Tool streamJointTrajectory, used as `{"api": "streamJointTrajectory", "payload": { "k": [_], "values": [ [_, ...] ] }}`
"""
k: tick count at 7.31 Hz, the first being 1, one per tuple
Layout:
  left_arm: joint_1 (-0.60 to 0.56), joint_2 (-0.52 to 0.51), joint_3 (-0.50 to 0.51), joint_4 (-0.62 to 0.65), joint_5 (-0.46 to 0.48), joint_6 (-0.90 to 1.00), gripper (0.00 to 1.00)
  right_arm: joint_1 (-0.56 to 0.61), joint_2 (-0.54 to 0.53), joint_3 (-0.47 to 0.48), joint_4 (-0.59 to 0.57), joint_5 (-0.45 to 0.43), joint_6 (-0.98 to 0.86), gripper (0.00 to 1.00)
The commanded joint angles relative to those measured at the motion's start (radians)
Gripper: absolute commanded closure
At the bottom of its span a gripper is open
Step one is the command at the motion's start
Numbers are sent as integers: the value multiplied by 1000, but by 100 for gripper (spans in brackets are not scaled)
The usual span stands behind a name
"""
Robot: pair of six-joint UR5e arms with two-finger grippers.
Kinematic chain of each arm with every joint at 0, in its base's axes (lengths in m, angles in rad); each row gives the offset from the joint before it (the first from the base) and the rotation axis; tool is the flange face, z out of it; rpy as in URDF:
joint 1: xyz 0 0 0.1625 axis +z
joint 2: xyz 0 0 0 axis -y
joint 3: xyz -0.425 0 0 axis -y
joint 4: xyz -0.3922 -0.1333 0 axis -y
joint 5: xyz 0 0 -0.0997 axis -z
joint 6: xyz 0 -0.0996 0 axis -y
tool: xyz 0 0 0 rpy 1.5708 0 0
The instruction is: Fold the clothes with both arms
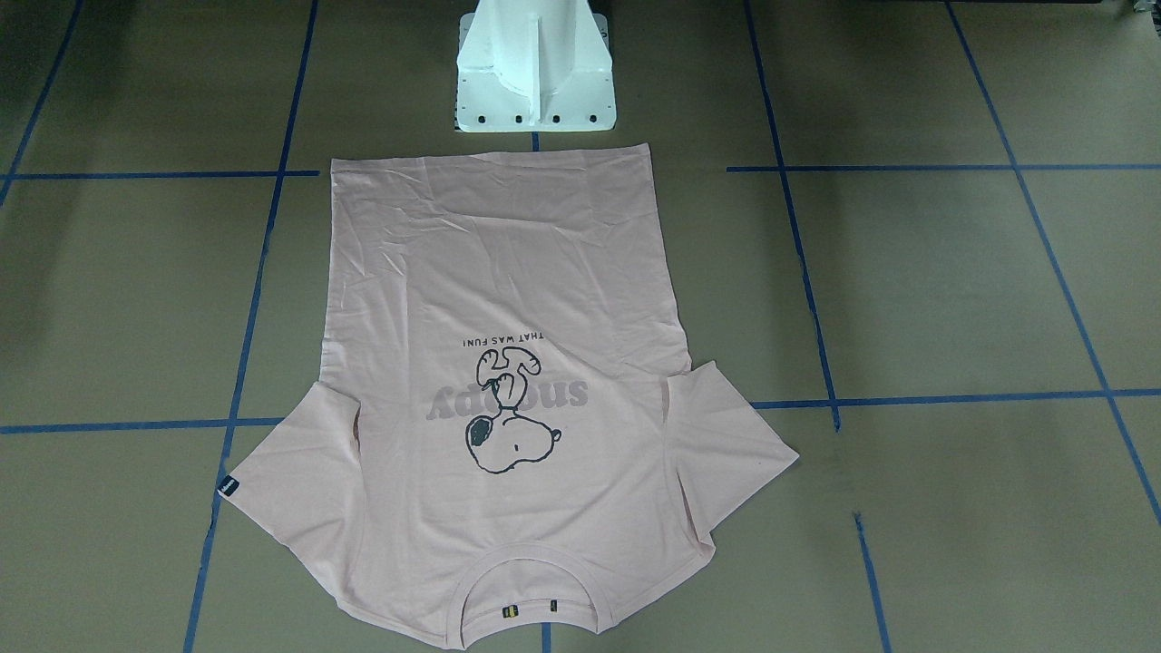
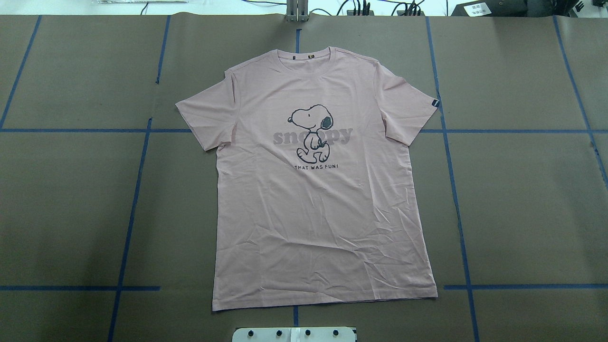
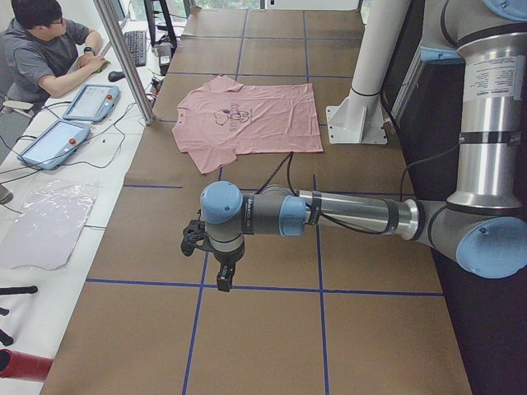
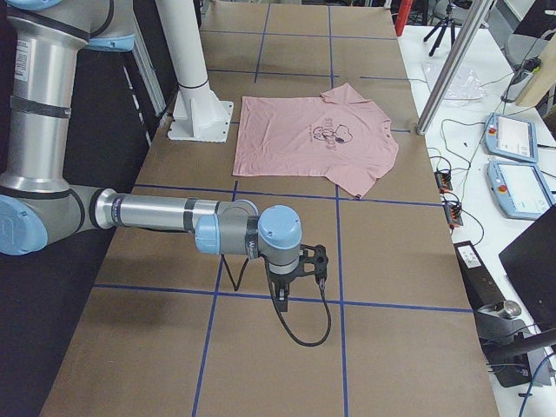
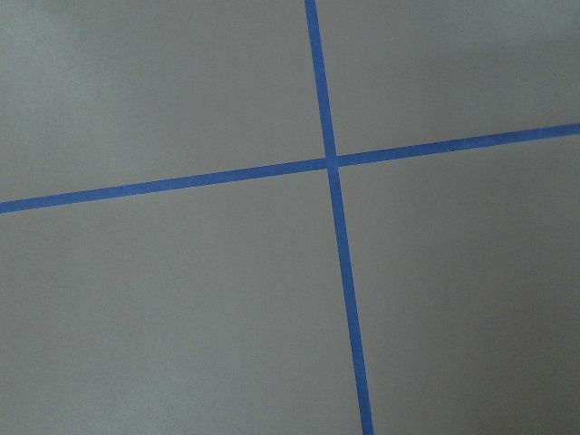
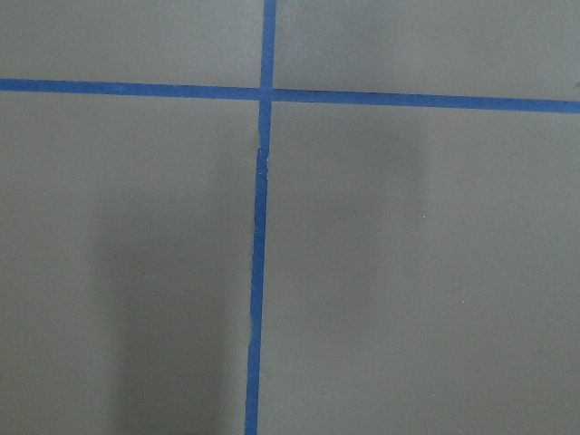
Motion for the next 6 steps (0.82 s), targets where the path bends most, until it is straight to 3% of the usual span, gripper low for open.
{"api": "streamJointTrajectory", "payload": {
  "k": [1,4,5,6],
  "values": [
    [0,-2,-3,-2,2,9,0,0,0,-1,39,-1,1,0],
    [1,2,-2,-104,5,3,0,-6,14,5,75,8,16,0],
    [3,8,-5,-176,79,-3,0,-11,79,8,78,10,15,0],
    [3,5,-9,-242,83,-5,0,-41,151,-6,80,4,16,0]
  ]
}}
